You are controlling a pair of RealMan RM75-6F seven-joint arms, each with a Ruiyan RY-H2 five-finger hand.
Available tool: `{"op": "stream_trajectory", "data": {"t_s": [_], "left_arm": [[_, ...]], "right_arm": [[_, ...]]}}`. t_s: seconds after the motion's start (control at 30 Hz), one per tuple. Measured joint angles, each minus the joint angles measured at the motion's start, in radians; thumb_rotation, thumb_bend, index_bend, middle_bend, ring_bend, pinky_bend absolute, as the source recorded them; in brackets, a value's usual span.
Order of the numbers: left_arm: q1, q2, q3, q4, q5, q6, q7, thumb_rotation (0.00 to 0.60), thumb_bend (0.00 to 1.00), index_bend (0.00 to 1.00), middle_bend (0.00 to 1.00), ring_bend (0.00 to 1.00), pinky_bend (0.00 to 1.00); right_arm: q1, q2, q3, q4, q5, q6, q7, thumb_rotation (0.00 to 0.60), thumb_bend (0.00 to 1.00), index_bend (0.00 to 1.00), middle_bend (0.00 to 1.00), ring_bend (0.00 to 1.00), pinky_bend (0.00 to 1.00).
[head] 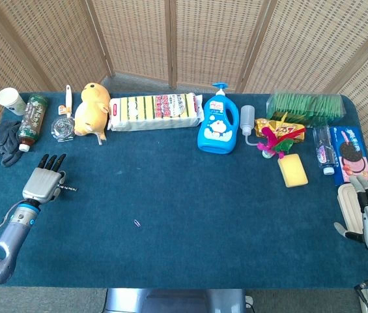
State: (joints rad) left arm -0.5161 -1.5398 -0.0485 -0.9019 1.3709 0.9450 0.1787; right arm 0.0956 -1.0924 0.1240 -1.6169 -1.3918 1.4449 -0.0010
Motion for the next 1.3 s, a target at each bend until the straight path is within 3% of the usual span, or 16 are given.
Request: {"op": "stream_trajectory", "data": {"t_s": [0.7,1.03,1.3], "left_arm": [[0.001,-0.020,0.007,0.048,-0.003,-0.006,-0.002,0.600,0.65,0.49,0.00,0.00,0.00],[0.000,-0.029,0.005,0.050,0.001,0.009,0.005,0.600,0.74,0.51,0.00,0.00,0.00],[0.002,-0.027,0.006,0.045,0.000,0.010,0.022,0.600,0.75,0.53,0.00,0.00,0.00]], "right_arm": [[-0.001,0.001,-0.004,-0.005,-0.005,0.002,-0.005,0.600,0.00,0.00,0.00,0.00,0.00],[-0.002,0.005,-0.006,-0.008,-0.008,0.000,0.004,0.600,0.00,0.00,0.00,0.00,0.00],[-0.002,0.007,-0.007,-0.008,-0.009,-0.001,0.006,0.600,0.00,0.00,0.00,0.00,0.00]]}}
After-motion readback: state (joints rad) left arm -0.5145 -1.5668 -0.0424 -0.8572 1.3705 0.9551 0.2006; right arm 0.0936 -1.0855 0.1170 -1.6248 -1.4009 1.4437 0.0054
